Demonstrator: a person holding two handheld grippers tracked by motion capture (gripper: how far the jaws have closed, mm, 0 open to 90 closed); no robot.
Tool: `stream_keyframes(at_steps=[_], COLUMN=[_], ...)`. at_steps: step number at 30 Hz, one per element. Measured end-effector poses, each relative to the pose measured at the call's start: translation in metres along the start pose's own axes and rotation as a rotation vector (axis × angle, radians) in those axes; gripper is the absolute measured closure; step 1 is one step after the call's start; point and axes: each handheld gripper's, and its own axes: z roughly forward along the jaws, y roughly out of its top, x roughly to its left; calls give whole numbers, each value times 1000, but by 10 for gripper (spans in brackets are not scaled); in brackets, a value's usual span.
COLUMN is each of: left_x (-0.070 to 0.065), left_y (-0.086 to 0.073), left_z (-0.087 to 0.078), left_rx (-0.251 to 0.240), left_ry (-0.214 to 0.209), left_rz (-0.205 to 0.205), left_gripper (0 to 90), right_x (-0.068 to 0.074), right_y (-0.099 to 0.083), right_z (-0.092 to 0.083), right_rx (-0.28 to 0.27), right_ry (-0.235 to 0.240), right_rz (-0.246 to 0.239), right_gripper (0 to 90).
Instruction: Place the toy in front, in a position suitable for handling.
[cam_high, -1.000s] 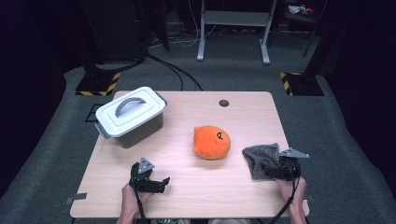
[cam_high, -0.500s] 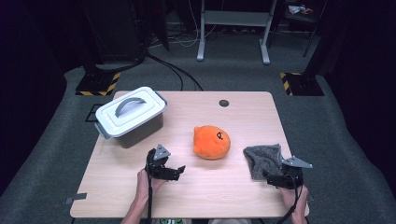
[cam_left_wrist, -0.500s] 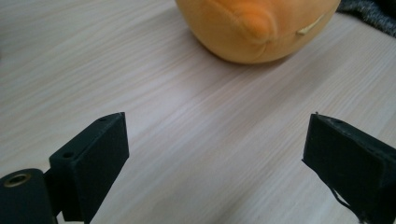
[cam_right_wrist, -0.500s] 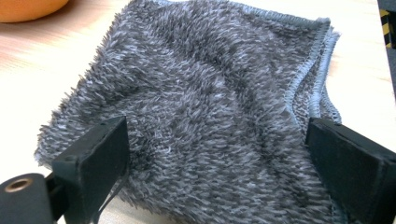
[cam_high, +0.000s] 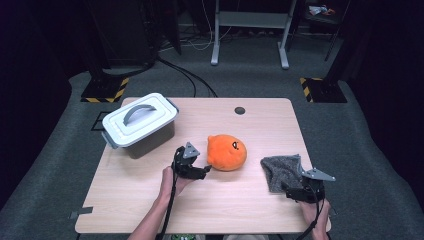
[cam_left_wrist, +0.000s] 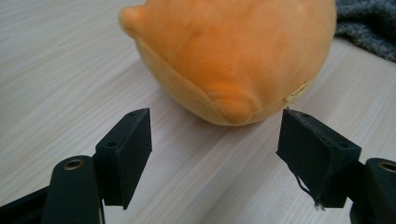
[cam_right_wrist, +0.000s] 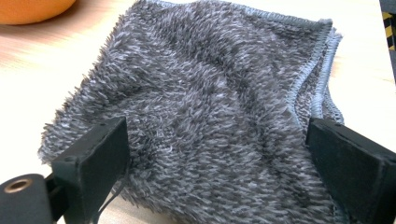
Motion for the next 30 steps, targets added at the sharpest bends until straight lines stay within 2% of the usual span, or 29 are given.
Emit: stream_keyframes(at_steps=[1,4,11,14,19,22,24,30], left_x=[1,0,-4,-5,-7,-7,-6,-5], left_y=[1,3,5,5,8,7,7,7], left_z=[2,7,16,18,17,19,20,20], left_rx=[8,24,64,51,54,38,32,24], left_ry=[0,-8,-7,-7,3,-18,-21,-27], left_rz=[12,3,34,34,33,-7,-19,-4], left_gripper=[288,329,469,527,550,579,617,737], right_x=[0,0,0,0,0,0,1,0], right_y=[0,0,0,0,0,0,0,0], right_z=[0,0,0,0,0,0,0,0], right_rx=[2,0,1,1,2,3,8,3], right_ry=[0,0,1,2,3,4,2,1], right_rz=[0,-7,-4,-7,-3,2,8,-5], right_gripper=[65,66,69,70,70,70,71,74])
